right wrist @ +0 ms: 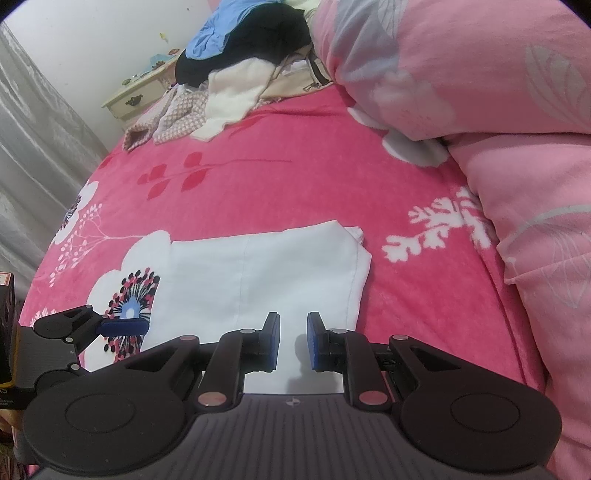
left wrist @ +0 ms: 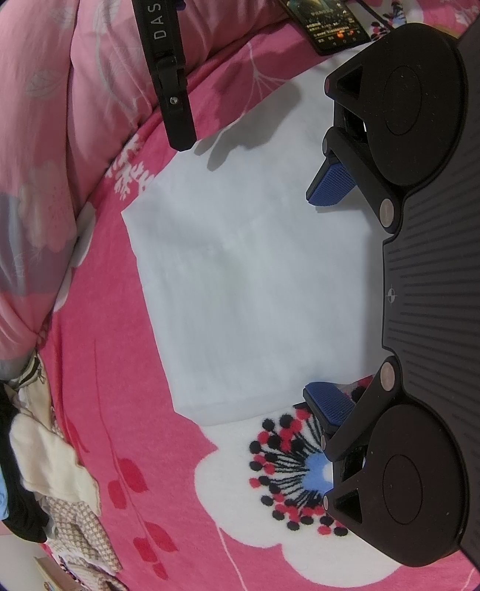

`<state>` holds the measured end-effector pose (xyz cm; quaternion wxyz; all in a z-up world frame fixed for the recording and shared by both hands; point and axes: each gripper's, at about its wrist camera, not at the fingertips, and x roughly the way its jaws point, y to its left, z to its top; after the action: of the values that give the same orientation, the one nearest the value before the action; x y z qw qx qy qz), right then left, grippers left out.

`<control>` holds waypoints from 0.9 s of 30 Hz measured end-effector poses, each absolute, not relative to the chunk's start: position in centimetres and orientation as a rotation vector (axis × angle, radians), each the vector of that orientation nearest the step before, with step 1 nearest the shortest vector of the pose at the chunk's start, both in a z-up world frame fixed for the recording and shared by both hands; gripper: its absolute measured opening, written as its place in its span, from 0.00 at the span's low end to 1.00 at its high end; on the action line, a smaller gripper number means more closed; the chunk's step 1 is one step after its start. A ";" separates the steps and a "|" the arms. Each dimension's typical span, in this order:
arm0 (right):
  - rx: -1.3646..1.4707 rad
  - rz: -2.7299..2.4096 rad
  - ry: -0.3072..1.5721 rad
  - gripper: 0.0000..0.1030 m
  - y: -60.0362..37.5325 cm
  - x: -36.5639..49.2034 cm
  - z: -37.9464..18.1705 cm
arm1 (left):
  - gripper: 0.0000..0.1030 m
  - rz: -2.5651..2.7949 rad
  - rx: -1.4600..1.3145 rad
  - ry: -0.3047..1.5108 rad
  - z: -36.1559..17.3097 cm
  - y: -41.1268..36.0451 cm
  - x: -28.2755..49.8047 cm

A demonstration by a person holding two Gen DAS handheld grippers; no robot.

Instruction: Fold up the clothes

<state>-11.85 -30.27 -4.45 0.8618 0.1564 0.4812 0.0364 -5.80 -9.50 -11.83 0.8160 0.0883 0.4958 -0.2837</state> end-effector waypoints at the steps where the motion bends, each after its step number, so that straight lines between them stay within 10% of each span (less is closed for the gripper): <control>1: 0.328 0.077 1.009 0.17 -30.3 -11.8 -4.5 | 1.00 -0.604 0.189 1.057 -11.8 -9.5 -5.8; 27: 0.326 0.079 1.016 0.17 -30.2 -11.8 -4.7 | 1.00 -0.616 0.197 1.058 -11.9 -9.3 -5.7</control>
<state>-11.81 -30.16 -4.71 0.8602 0.1554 0.4842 0.0376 -5.68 -9.33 -11.93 0.8139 0.0922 0.4958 -0.2884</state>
